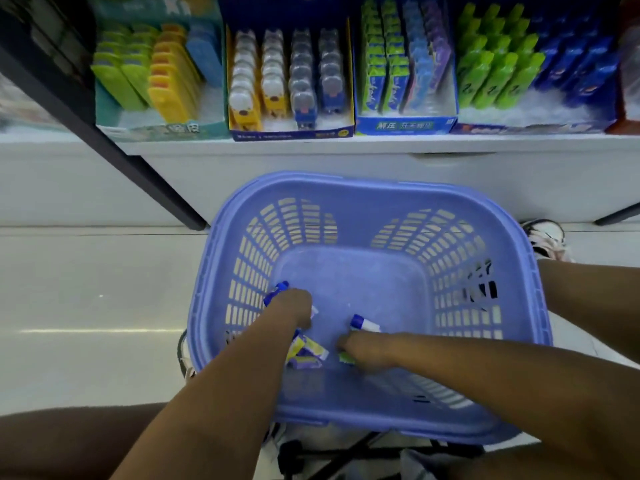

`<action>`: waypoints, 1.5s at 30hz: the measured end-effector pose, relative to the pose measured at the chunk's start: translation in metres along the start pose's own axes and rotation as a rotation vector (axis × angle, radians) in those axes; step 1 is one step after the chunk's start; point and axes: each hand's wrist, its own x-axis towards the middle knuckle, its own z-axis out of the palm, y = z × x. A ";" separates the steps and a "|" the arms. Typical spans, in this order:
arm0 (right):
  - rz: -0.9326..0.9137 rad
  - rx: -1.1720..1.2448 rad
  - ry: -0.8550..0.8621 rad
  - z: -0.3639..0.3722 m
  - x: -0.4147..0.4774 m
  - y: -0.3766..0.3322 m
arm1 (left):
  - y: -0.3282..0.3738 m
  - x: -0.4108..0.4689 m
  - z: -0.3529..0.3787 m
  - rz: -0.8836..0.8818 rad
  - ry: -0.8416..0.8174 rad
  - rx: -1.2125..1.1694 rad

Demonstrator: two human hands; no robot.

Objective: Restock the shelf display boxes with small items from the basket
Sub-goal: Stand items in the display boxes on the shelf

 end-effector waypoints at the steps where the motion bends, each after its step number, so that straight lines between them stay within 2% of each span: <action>1: 0.003 0.003 0.003 0.002 0.002 0.000 | -0.001 0.002 0.002 -0.006 0.000 -0.012; 6: 0.025 -0.219 -0.149 0.001 0.013 -0.002 | 0.003 0.009 0.000 -0.010 -0.046 -0.063; 8: 0.040 -0.161 -0.147 -0.011 0.013 -0.003 | 0.004 0.007 -0.007 -0.023 -0.053 -0.137; 11: 0.078 0.072 -0.081 -0.041 0.008 0.002 | 0.004 0.007 -0.019 -0.071 -0.053 -0.383; 15: 0.020 0.723 0.063 -0.092 -0.016 0.020 | 0.008 0.003 -0.049 -0.105 -0.068 -0.975; 17: -0.053 0.907 0.156 -0.117 -0.037 0.032 | 0.010 -0.006 -0.069 -0.100 -0.070 -1.259; 21: -0.211 1.110 0.321 -0.162 -0.081 0.050 | 0.013 -0.036 -0.111 0.082 -0.098 -1.460; 24: -0.353 1.253 0.460 -0.190 -0.117 0.057 | 0.011 -0.062 -0.140 0.376 -0.217 -1.641; 26: -0.417 1.272 0.547 -0.203 -0.137 0.058 | 0.013 -0.080 -0.155 0.552 -0.259 -1.689; 28: -0.449 1.271 0.623 -0.213 -0.151 0.057 | 0.020 -0.096 -0.166 0.642 -0.200 -1.689; 32: -0.501 1.313 0.686 -0.226 -0.171 0.055 | 0.036 -0.112 -0.181 0.701 -0.041 -1.698; 36: -0.542 1.280 0.710 -0.233 -0.190 0.056 | 0.049 -0.125 -0.195 0.797 -0.004 -1.655; 38: -0.528 1.263 0.745 -0.237 -0.195 0.057 | 0.057 -0.127 -0.200 0.768 0.114 -1.562; 41: -0.396 1.191 0.907 -0.241 -0.196 0.059 | 0.070 -0.121 -0.204 0.642 0.380 -1.399; 43: -0.281 1.174 1.103 -0.244 -0.194 0.062 | 0.074 -0.115 -0.204 0.532 0.487 -1.402; 45: -0.153 1.084 1.377 -0.247 -0.190 0.065 | 0.072 -0.111 -0.204 0.417 0.511 -1.465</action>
